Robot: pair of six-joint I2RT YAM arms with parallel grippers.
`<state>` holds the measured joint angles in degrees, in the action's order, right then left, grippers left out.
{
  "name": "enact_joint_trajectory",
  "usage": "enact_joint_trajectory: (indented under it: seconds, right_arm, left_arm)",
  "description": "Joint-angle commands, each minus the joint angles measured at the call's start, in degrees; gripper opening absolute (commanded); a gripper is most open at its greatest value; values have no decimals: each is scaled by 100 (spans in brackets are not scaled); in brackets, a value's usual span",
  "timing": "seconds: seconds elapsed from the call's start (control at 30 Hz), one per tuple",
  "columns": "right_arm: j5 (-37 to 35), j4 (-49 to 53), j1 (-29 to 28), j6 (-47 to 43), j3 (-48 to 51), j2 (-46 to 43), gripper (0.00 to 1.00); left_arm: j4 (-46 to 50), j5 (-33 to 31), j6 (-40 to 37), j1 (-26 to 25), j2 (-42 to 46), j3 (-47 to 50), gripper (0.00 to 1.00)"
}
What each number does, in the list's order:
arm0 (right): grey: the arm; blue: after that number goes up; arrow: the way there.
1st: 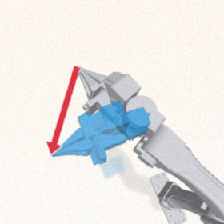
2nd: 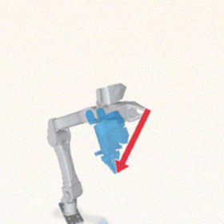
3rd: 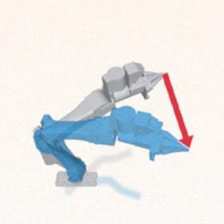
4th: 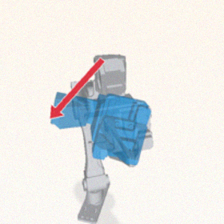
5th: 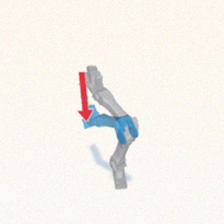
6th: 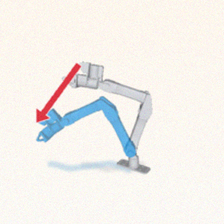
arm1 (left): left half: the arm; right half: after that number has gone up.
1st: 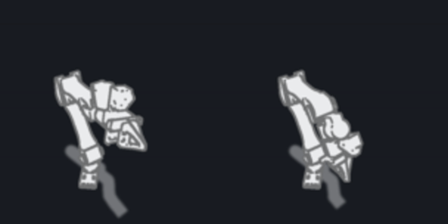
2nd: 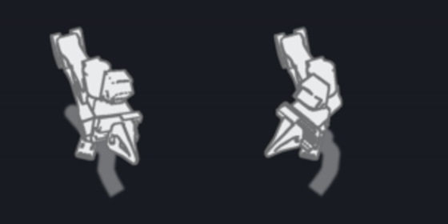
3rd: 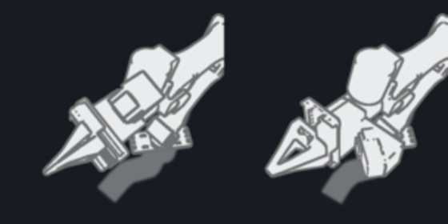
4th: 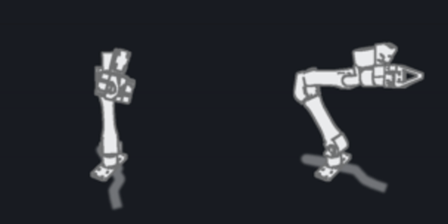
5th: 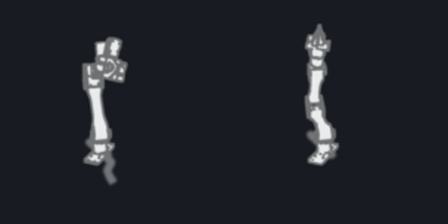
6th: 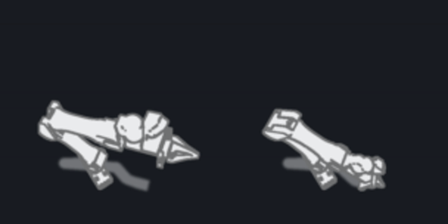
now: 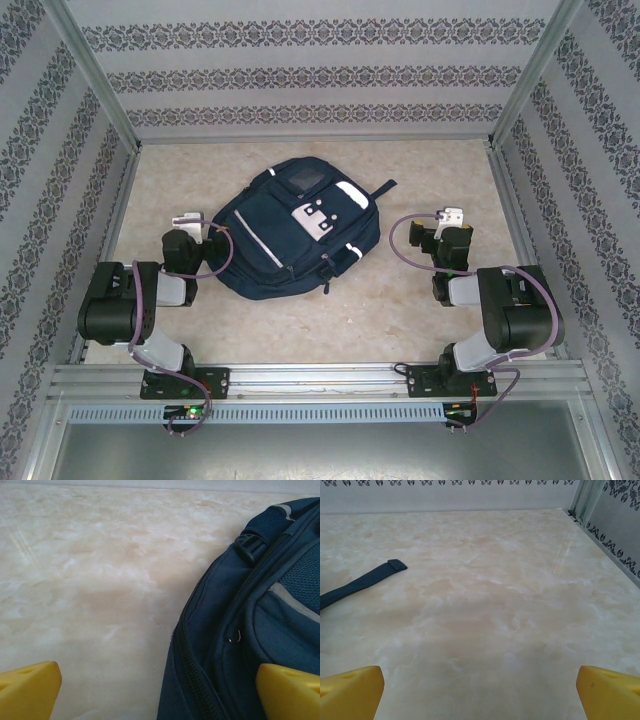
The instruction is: Pack books, pencil case, and school supplies into a backpack
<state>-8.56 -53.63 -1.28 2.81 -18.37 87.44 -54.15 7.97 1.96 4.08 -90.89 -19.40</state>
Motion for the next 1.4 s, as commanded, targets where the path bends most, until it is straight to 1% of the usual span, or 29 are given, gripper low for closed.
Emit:
enact_joint_trajectory:
  seconds: [0.0,0.03,0.1,0.13,0.3,1.37]
  right_arm:
    - [-112,-175,-57,36,-97,-25,98]
    - [-111,-175,-55,37,-98,-16,98]
    - [-112,-175,-57,40,-98,-25,98]
    - [-111,-175,-57,36,-97,-25,98]
    - [-113,-167,-57,37,-104,-16,98]
    - [-94,-148,-57,18,-97,-32,98]
  left_arm:
    - [-155,118,-77,-74,-24,-200,99]
    - [21,114,-96,-80,5,-262,99]
    - [-181,118,-116,-91,-60,-227,99]
    - [-69,119,-124,-91,-28,-252,99]
    - [-228,62,-80,-91,-51,-187,99]
    - [-192,65,-92,-94,-43,-196,99]
